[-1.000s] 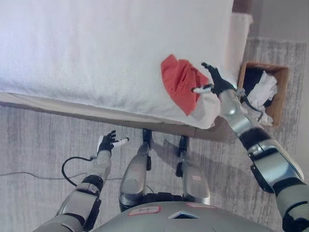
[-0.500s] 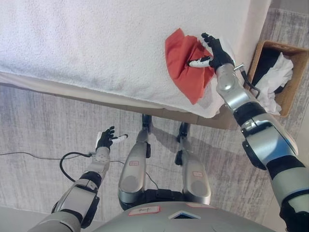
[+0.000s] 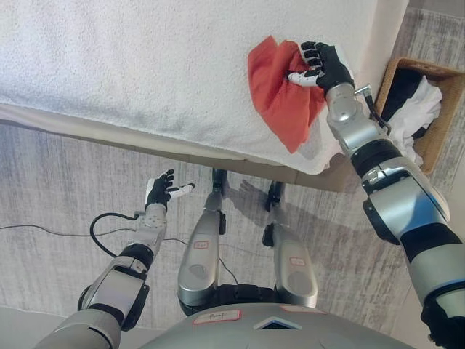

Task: Put the clothes on the bed into the basket.

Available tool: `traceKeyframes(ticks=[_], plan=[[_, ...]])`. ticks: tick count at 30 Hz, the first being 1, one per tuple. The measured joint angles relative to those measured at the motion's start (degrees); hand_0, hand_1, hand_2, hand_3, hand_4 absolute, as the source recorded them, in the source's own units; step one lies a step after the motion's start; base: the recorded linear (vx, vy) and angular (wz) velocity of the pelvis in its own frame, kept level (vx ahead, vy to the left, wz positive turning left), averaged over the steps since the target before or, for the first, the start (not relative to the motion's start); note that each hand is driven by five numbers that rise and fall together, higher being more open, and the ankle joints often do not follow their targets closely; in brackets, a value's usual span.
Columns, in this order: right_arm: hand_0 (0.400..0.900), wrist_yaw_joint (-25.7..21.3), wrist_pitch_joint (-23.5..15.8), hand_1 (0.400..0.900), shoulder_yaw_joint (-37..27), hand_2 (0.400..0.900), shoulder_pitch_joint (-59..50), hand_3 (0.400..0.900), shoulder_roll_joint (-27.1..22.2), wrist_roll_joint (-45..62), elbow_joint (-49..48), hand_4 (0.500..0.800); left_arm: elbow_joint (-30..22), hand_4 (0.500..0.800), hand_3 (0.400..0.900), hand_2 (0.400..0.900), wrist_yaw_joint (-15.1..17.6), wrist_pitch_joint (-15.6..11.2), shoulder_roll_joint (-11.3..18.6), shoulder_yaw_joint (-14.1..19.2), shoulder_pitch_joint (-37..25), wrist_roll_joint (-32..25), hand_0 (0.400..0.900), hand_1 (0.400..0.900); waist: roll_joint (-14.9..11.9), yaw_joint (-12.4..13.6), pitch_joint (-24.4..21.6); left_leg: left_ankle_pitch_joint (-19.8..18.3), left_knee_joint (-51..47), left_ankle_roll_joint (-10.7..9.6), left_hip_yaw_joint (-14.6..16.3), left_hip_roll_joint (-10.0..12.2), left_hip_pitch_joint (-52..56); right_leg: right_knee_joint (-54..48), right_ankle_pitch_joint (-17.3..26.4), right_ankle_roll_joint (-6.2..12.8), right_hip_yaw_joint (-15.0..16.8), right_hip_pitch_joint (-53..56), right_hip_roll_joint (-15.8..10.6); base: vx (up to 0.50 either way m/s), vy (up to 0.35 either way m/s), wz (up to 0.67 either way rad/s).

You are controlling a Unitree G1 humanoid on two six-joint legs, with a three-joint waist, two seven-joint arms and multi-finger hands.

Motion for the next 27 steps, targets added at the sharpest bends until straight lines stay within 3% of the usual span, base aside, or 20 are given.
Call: traceKeyframes(ticks=[9, 20, 27], plan=[[0.400, 3.05, -0.39, 0.400, 0.01, 0.400, 0.92, 0.400, 3.72, 4.89, -0.53, 0.500, 1.95, 0.800, 0.900, 0.900, -0.06, 0.64, 0.05, -0.05, -0.15, 0.61, 0.900, 0.900, -0.08, 0.08, 0.03, -0.04, 0.44, -0.05, -0.42, 0.14, 1.64, 0.14, 0.00, -0.01, -0.44, 2.06, 0.07, 0.00, 0.000, 0.00], [0.400, 2.80, -0.41, 0.400, -1.66, 0.400, 2.01, 0.400, 3.94, 6.62, -2.51, 0.500, 2.36, 0.800, 0.900, 0.900, -0.06, 0.81, 0.62, -0.03, -0.06, 0.62, 0.900, 0.900, -1.56, 0.05, 0.82, -0.06, 0.43, -0.07, -0.41, -0.27, 1.63, 0.89, 0.01, -0.01, -0.39, 1.76, -0.23, 0.00, 0.000, 0.00], [0.400, 2.81, -0.59, 0.400, -3.24, 0.400, 11.34, 0.400, -0.31, 4.51, -16.30, 0.500, 2.51, 0.800, 0.900, 0.900, -0.20, 1.35, 0.73, 1.83, 0.65, 0.96, 0.900, 0.900, -1.96, -0.03, 0.83, -0.04, -0.06, -0.03, -0.18, -0.27, 4.30, 1.01, 0.04, 0.03, -0.26, 4.00, -0.26, 0.02, -0.006, -0.05]])
